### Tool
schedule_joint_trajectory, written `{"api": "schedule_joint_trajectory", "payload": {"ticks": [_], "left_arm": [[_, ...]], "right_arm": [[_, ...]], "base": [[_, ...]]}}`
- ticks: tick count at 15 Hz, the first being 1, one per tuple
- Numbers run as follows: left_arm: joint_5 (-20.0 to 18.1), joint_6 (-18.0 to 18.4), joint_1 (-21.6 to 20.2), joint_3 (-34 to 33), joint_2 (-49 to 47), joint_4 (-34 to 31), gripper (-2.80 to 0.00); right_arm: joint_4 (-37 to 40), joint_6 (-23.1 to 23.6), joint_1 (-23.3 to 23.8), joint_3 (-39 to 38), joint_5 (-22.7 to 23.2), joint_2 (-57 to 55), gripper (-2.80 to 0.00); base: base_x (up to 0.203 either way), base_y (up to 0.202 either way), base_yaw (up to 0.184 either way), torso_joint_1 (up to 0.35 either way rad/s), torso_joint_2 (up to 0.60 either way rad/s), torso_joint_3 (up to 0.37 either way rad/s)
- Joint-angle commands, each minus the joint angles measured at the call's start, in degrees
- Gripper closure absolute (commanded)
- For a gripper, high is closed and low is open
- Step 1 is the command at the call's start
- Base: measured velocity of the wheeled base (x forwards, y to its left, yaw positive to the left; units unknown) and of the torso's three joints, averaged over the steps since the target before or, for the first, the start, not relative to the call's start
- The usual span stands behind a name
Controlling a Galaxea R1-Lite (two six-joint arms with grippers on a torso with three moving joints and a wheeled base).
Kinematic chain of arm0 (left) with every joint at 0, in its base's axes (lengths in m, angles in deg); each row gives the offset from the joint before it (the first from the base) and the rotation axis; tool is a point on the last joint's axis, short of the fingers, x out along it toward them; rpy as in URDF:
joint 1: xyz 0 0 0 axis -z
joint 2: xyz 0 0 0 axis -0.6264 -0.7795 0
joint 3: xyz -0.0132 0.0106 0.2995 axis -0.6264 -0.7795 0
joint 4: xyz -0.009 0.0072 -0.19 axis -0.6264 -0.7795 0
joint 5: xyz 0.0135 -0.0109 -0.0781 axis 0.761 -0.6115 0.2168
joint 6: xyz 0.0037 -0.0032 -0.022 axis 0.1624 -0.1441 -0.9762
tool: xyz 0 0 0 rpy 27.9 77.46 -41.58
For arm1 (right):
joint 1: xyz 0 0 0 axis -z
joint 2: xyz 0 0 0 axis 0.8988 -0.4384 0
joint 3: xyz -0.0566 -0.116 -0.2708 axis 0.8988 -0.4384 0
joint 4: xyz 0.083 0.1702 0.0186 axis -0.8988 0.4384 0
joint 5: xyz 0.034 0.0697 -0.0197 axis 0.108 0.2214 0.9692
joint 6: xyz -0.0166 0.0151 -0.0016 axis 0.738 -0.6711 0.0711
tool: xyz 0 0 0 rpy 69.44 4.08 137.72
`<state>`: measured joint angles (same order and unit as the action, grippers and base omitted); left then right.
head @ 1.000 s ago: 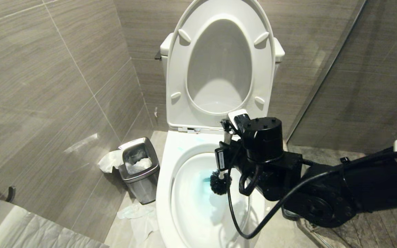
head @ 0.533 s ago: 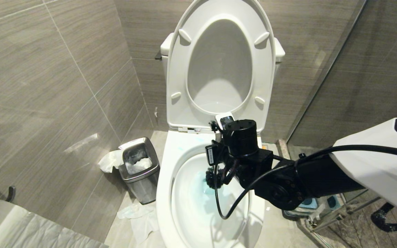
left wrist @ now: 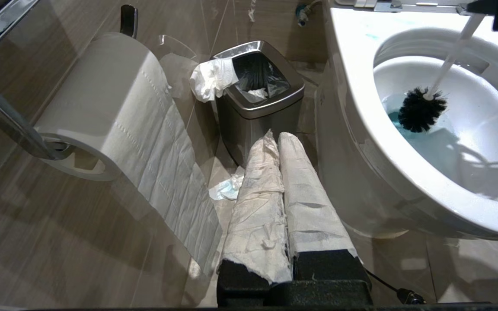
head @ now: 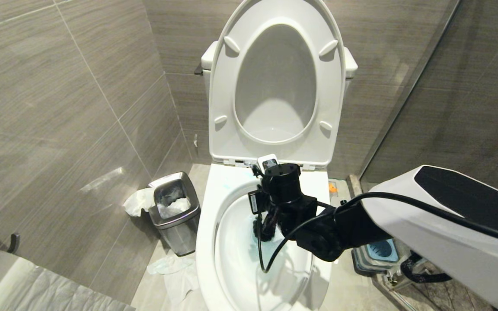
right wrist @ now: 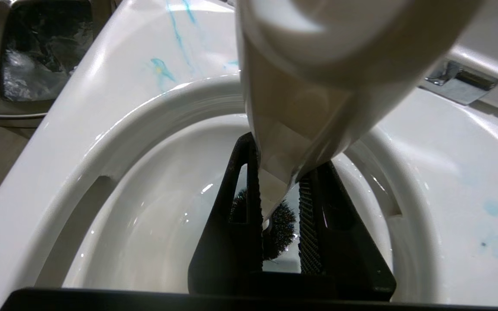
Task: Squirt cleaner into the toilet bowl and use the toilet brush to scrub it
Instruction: Scrub the toilet bowl
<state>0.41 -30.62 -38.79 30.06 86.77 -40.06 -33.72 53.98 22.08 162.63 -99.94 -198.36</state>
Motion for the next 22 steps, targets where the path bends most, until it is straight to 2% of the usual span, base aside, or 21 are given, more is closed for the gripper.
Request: {"api": "schedule_joint_trajectory", "payload": {"ticks": [1,5,8,11,16,22], "left_arm": [[0.0,0.0,0.0,-0.1,0.0,0.0,0.0],[0.0,0.0,0.0,-0.1,0.0,0.0,0.0],[0.0,0.0,0.0,-0.1,0.0,0.0,0.0],[0.0,0.0,0.1,-0.1,0.0,0.0,0.0],[0.0,0.0,0.1,-0.1,0.0,0.0,0.0],[0.0,0.0,0.0,-0.1,0.0,0.0,0.0]], "right_arm": [[-0.2,-0.1,0.1,3.1,-0.2,-5.2,0.0],[-0.1,0.2,0.5,9.3,-0.3,-10.3,0.0],[-0.1,0.3,0.5,9.1,-0.4,-8.7,0.0],[0.2,0.4,0.3,5.7,-0.5,-0.7,0.0],[0.4,1.5,-0.1,-5.6,-0.5,13.5,0.0],[-1.2,1.5,-0.2,-6.5,-1.0,10.1,0.0]], "base": [[0.0,0.0,0.0,0.0,0.0,0.0],[0.0,0.0,0.0,0.0,0.0,0.0],[0.0,0.0,0.0,0.0,0.0,0.0],[0.0,0.0,0.0,0.0,0.0,0.0],[0.0,0.0,0.0,0.0,0.0,0.0],[0.0,0.0,0.0,0.0,0.0,0.0]]}}
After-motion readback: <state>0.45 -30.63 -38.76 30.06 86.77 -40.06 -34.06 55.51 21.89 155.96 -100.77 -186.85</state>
